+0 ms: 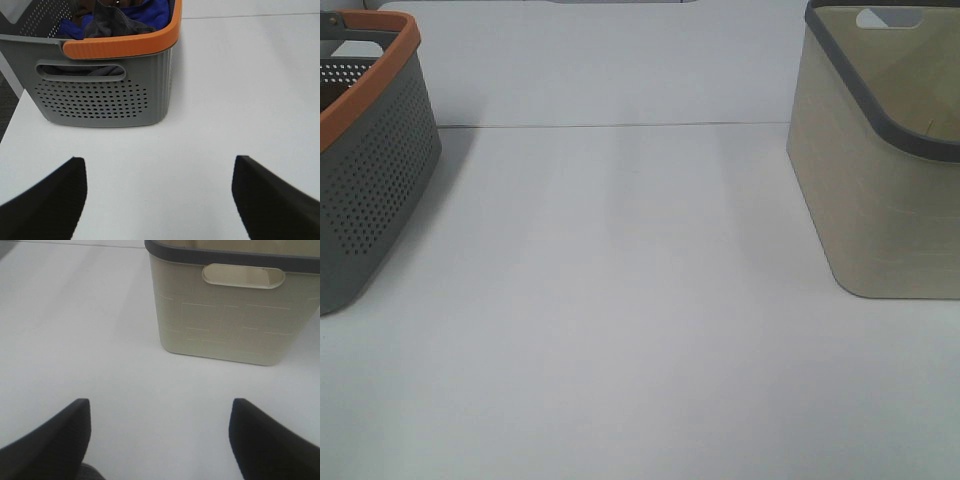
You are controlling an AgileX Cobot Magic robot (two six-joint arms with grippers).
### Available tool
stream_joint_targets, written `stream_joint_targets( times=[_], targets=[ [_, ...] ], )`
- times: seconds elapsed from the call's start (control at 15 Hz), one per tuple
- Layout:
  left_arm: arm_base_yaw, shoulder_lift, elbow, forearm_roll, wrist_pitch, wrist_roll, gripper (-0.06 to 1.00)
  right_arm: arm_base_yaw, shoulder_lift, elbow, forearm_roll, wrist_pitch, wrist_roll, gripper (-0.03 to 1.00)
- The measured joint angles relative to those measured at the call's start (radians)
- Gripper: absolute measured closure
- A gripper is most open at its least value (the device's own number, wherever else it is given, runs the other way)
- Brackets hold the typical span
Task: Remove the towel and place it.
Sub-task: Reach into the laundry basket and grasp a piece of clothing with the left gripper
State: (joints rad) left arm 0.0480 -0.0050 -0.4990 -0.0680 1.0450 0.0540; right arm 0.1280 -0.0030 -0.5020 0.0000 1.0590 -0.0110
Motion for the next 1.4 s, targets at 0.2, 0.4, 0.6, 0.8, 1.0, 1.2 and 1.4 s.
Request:
stream_joint_targets(
  times=[0.2,0.4,0.6,0.8,1.0,1.2,1.4],
  targets=[
    [0.0,0.0,0.0,0.004,0.0,0.0,0.19,0.0,0.0,0.0,0.0,0.0,0.0,0.21],
    [0.0,0.0,0.0,0.004,0.0,0.0,0.19,0.0,0.0,0.0,0.0,0.0,0.0,0.21],
    [0.0,0.0,0.0,0.004,0.0,0.0,0.19,0.0,0.0,0.0,0.0,0.0,0.0,0.21],
    [0.0,0.0,0.0,0.004,0.0,0.0,0.19,0.0,0.0,0.0,0.0,0.0,0.0,0.21],
    [0.0,0.0,0.0,0.004,0.0,0.0,0.19,0.0,0.0,0.0,0.0,0.0,0.0,0.21],
    [0.0,0.0,0.0,0.004,0.0,0.0,0.19,0.0,0.0,0.0,0.0,0.0,0.0,0.21],
    [0.0,0.0,0.0,0.004,0.0,0.0,0.19,0.0,0.0,0.0,0.0,0.0,0.0,0.21]
  ],
)
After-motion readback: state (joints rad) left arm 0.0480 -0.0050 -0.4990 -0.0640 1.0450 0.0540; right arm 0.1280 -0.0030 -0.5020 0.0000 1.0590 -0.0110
